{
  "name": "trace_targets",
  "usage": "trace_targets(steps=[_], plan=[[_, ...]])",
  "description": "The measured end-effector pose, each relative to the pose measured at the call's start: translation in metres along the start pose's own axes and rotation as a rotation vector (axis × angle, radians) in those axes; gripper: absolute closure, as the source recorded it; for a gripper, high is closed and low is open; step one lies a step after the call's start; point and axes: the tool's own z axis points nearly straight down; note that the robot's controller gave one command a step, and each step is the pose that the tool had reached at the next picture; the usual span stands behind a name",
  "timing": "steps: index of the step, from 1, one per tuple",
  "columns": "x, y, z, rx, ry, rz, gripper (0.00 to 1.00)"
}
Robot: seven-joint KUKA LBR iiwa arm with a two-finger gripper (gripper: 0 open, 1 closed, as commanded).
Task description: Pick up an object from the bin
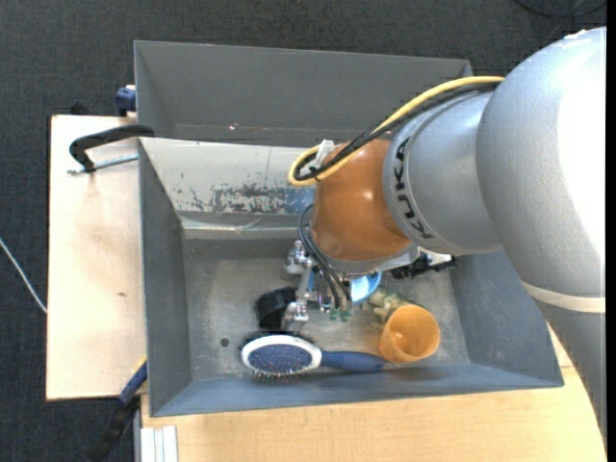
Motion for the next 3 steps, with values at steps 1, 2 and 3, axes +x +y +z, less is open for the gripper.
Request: trace_targets(steps=[1,2,3], plan=[[-0.004,0.025,0.002,0.002,-0.002,-0.126,0.00],[-0.014,0.010,0.002,-0.002,-0.003,-0.423,0.00],[-0.016,0.011,0.001,-0.001,0.003,-0.421,0.00]])
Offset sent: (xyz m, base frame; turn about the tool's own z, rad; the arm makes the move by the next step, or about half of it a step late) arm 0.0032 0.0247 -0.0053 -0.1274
